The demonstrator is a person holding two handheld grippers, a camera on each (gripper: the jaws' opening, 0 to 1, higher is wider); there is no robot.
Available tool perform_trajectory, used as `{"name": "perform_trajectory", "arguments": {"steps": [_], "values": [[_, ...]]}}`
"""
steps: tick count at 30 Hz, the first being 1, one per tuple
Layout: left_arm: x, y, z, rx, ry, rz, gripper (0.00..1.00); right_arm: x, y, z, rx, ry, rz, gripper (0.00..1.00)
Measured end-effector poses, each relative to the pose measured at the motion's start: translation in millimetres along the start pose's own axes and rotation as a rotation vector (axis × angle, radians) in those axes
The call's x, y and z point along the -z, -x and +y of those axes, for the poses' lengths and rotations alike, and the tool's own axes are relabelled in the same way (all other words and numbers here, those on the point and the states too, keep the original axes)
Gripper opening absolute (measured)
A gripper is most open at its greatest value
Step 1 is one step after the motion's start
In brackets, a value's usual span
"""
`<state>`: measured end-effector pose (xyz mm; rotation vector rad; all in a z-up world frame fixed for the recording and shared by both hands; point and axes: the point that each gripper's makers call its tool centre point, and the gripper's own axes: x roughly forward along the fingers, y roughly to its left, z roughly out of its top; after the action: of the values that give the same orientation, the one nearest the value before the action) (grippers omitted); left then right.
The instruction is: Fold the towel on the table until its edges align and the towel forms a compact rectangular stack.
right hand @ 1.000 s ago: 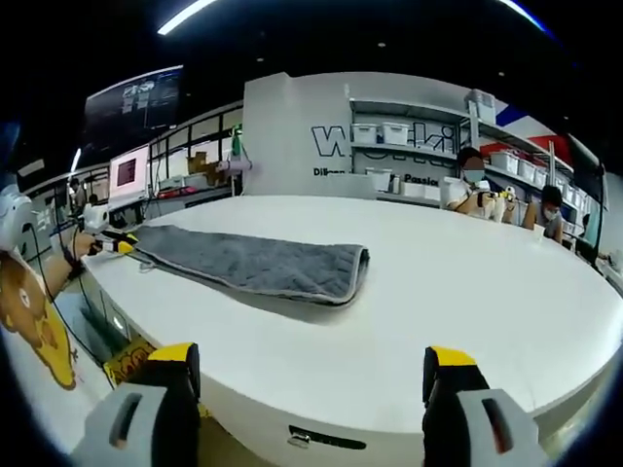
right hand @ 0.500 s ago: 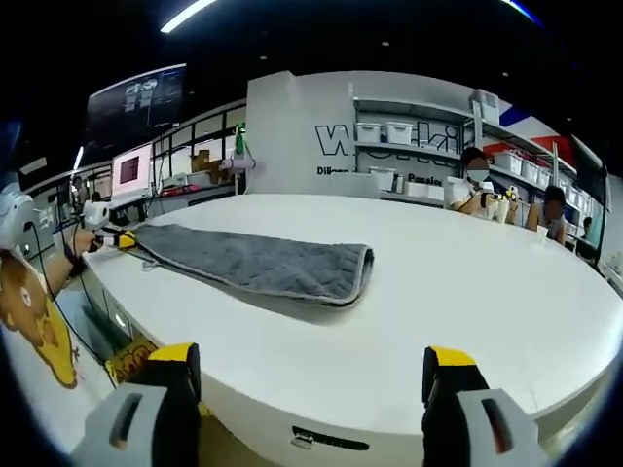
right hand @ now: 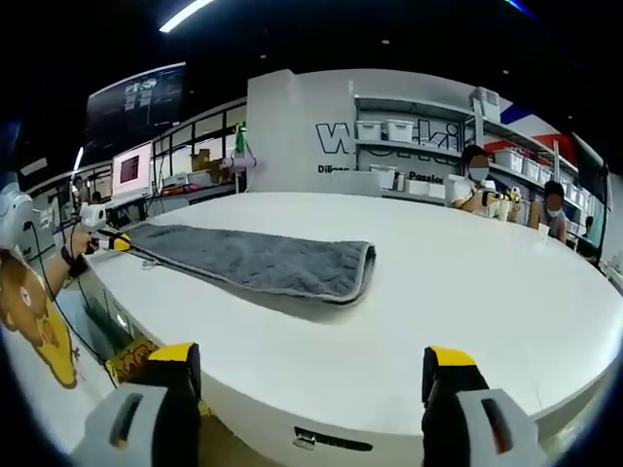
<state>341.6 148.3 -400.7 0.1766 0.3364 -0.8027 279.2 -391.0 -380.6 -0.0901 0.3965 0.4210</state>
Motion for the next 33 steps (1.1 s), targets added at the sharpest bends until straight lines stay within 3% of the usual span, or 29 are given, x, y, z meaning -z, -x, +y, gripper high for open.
{"name": "perform_trajectory", "arguments": {"steps": [3, 7, 13, 14, 18, 21, 25, 33], "values": [[-1.1, 4.9, -0.6, -0.002, 0.018, -0.011, 0.15, -0.4, 0.0, -0.6, 0.000, 0.002, 0.001, 0.99], [-12.8, 20.6, 2.0, -0.024, 0.098, -0.101, 0.23, -0.3, -0.2, -0.2, 0.000, 0.001, 0.001, 0.99], [-21.0, 56.6, 19.9, -0.147, 0.130, -0.174, 0.34, 0.4, -1.6, 0.1, -0.002, -0.011, -0.001, 0.98], [-22.6, 71.9, 26.5, -0.200, 0.131, -0.190, 0.37, 1.2, -3.2, -0.6, -0.001, -0.020, 0.001, 0.98], [-24.7, 100.5, 34.9, -0.277, 0.142, -0.223, 0.47, 3.2, -6.9, -2.9, 0.009, -0.037, 0.009, 0.97], [-20.5, 114.4, 36.9, -0.311, 0.137, -0.218, 0.54, 2.7, -9.9, -2.3, 0.009, -0.046, 0.008, 0.97], [-2.8, 126.0, 41.6, -0.384, 0.124, -0.160, 0.63, 3.3, -14.7, -3.2, 0.009, -0.067, 0.023, 0.96], [13.8, 150.2, 46.8, -0.443, 0.182, -0.161, 0.76, -2.7, -22.6, 0.7, 0.007, -0.122, 0.020, 0.94]]}}
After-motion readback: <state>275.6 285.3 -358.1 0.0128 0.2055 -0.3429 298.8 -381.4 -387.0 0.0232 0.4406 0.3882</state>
